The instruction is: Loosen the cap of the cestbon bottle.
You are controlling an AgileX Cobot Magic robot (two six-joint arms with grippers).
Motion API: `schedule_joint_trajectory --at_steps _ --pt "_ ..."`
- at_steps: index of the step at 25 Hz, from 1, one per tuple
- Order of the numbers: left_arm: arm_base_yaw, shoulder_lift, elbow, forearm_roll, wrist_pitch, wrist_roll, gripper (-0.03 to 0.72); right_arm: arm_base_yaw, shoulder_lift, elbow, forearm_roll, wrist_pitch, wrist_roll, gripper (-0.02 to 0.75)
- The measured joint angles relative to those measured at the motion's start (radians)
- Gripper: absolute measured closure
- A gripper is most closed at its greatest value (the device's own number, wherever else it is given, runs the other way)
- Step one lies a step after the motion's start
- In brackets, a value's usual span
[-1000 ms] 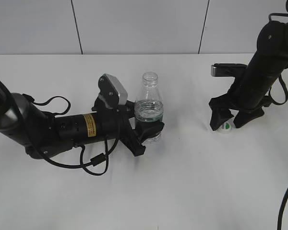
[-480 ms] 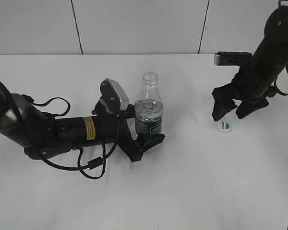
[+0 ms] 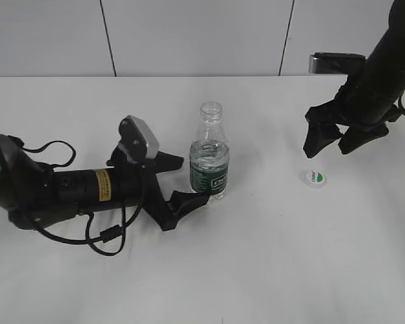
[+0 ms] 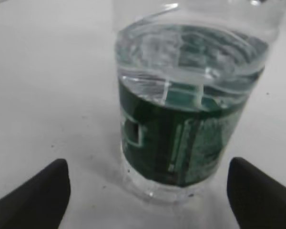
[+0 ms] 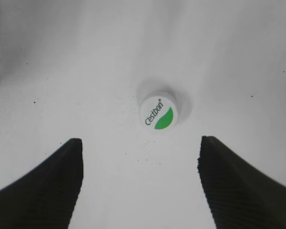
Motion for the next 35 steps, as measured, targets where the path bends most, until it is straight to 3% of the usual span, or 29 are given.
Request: schedule_joint_trajectory --at_steps 10,17,23,30,35 --pt "0.127 -0.132 0.102 0.09 -0.016 -0.026 0.097 0.0 -0.039 0.0 0.001 0.005 0.001 0.164" --pt "0.154 -0.258 0.108 0.124 0.224 -0.106 0.098 0.0 -0.07 0.0 0.001 0.014 0.001 0.164" --pt "0.154 -0.357 0.073 -0.008 0.708 -0.108 0.098 0.0 -0.141 0.0 -0.01 0.001 0.001 0.164" --pt "0.154 -0.428 -0.134 -0.131 1.324 -0.107 0.099 0.0 -0.225 0.0 -0.256 0.015 0.08 0.164" --pt "0.175 -0.434 -0.333 -0.342 1.76 0.061 0.099 -0.007 -0.261 0.0 -0.331 0.103 0.115 0.164"
